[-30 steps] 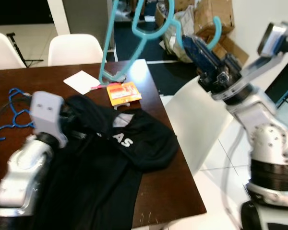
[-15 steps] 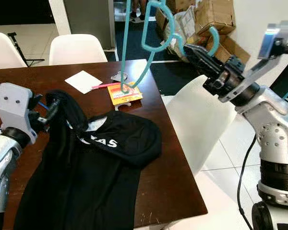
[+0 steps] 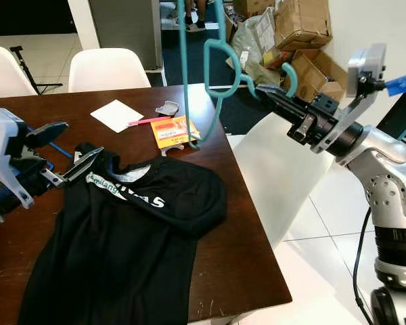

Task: Hang hanger

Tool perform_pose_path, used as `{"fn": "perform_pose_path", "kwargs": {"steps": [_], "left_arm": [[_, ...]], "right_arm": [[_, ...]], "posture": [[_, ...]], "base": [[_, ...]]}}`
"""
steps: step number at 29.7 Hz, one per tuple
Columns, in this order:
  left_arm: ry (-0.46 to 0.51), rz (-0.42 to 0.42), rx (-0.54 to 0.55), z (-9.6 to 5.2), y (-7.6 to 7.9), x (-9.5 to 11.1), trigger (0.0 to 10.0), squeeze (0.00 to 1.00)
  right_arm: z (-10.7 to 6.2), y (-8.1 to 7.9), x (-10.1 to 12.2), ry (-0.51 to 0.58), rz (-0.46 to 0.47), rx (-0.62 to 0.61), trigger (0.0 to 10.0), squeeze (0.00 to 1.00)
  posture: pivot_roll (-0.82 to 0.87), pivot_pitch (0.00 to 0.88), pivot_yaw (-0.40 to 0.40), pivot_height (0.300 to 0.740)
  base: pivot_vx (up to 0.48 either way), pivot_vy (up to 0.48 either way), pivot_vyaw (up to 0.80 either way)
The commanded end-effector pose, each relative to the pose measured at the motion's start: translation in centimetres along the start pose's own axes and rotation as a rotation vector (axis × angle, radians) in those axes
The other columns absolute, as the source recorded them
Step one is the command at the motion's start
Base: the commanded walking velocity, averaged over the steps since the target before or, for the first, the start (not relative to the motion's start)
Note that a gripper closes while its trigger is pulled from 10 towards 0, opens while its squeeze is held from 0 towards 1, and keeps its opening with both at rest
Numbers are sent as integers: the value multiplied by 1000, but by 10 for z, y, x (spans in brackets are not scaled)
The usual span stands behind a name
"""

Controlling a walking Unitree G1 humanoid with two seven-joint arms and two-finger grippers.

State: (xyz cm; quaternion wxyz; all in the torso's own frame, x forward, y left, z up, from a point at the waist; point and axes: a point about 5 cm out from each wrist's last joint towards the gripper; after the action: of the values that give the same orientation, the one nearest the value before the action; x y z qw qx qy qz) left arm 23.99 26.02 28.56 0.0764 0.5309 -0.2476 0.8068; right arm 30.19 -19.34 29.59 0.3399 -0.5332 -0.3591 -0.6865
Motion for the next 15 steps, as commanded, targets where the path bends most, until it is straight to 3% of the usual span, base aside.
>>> {"fn": "perform_pose_path", "kwargs": {"steps": [1, 3, 4, 5, 6, 9, 15], "left_arm": [[45, -26, 14, -1, -1, 6, 10000, 1000], [67, -40, 31, -1, -3, 8, 10000, 1000], [102, -64, 43, -2, -6, 10, 10000, 12], [204, -139, 32, -4, -7, 18, 10000, 0], [204, -139, 32, -4, -7, 18, 10000, 0], [362, -296, -35, -18, -8, 30, 10000, 0], [430, -380, -127, -34, -3, 33, 10000, 0]], "right_arm": [[2, -10, 0, -21, 13, 100, 0, 0], [0, -14, -2, -40, 23, 133, 0, 0], [-2, -16, -1, -45, 31, 152, 0, 0], [-4, -18, 1, -39, 41, 175, 0, 0], [-4, -18, 1, -39, 41, 175, 0, 0], [-8, -23, 9, 1, 51, 230, 0, 0], [-11, -35, 26, 110, 72, 342, 0, 0]], "posture": [[18, 146, -14, 740], [18, 146, -14, 740], [15, 147, -14, 740], [10, 145, -14, 740], [10, 145, -14, 740], [9, 144, -12, 740], [12, 143, -9, 740]], "base": [[0, 0, 0], [0, 0, 0], [0, 0, 0], [0, 0, 0], [0, 0, 0], [0, 0, 0], [0, 0, 0]]}}
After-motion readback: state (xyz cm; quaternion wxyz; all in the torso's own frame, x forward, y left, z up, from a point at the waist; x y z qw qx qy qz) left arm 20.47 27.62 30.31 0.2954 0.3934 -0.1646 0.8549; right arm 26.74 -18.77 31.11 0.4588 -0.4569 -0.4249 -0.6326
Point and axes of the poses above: a point about 5 cm out from each wrist's last joint towards the gripper, its own z axis pointing out of the wrist towards the gripper, its own x axis along the axis of the wrist's last joint, y = z × x, and after that the axes turned 5 degrees about z, right-handed
